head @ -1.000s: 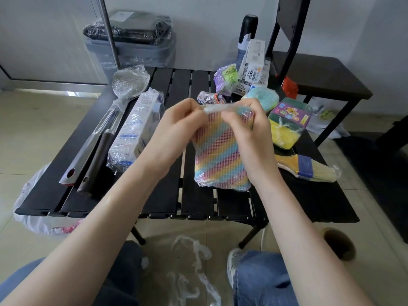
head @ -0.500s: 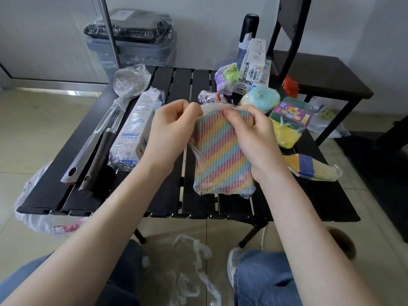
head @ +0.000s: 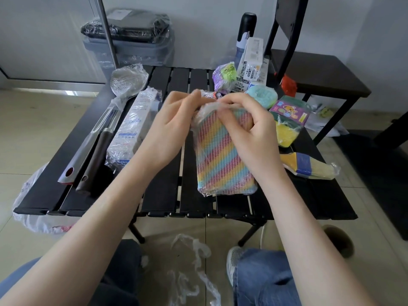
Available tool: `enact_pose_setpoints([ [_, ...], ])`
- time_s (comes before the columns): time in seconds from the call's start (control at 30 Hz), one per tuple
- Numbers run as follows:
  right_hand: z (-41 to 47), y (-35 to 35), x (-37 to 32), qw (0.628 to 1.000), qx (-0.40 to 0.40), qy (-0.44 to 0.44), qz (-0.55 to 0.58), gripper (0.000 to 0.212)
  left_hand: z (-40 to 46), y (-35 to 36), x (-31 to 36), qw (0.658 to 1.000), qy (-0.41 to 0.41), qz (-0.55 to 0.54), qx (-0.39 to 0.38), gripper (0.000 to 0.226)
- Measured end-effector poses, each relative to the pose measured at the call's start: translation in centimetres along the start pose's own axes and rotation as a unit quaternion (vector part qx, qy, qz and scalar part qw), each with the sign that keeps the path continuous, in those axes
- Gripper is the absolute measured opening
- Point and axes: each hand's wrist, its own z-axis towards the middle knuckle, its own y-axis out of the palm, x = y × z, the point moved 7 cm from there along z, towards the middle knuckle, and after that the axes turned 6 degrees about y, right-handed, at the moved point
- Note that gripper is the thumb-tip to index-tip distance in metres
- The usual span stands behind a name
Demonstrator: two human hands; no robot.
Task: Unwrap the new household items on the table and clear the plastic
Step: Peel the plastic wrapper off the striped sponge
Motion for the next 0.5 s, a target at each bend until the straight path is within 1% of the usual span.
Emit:
enact_pose_setpoints([
  [0.03,0.0,0.1,-0.3,1.000,0.000,-0.004,-0.007,0.019,0.0,0.2,-0.2,1.000,-0.001,0.001,-0.004,0.040],
  [0.07,-0.1,0.1,-0.4,1.000,-0.001,-0.004,-0.017,0.021,0.0,0.4,-0.1,1.000,0.010,0.005,-0.006,0.040],
  [0.1,-0.1,0.1,-0.4,1.000,-0.002,0.000,-0.028,0.022,-0.1,0.4,0.0,1.000,0.028,0.012,-0.006,0.037],
  [0.2,-0.2,0.0,-0.4,0.999,-0.004,0.000,-0.047,0.025,0.1,-0.4,0.3,0.997,0.073,0.034,0.004,0.014],
  [0.23,-0.2,-0.1,-0.5,0.999,-0.004,-0.005,-0.051,0.025,0.1,-0.6,0.4,0.996,0.078,0.030,0.003,0.012],
  [0.33,-0.1,0.1,-0.8,0.998,-0.011,-0.013,-0.062,0.023,0.1,-0.8,0.6,0.998,0.057,-0.003,-0.002,0.013],
  [0.43,-0.2,0.1,-1.2,0.997,-0.015,-0.025,-0.075,0.019,-0.1,-0.6,0.7,0.999,0.033,-0.016,-0.003,0.026],
  [0.5,-0.2,0.2,-1.4,0.996,-0.018,-0.030,-0.080,0.017,-0.2,-0.5,1.3,0.999,0.037,-0.020,-0.004,0.022],
])
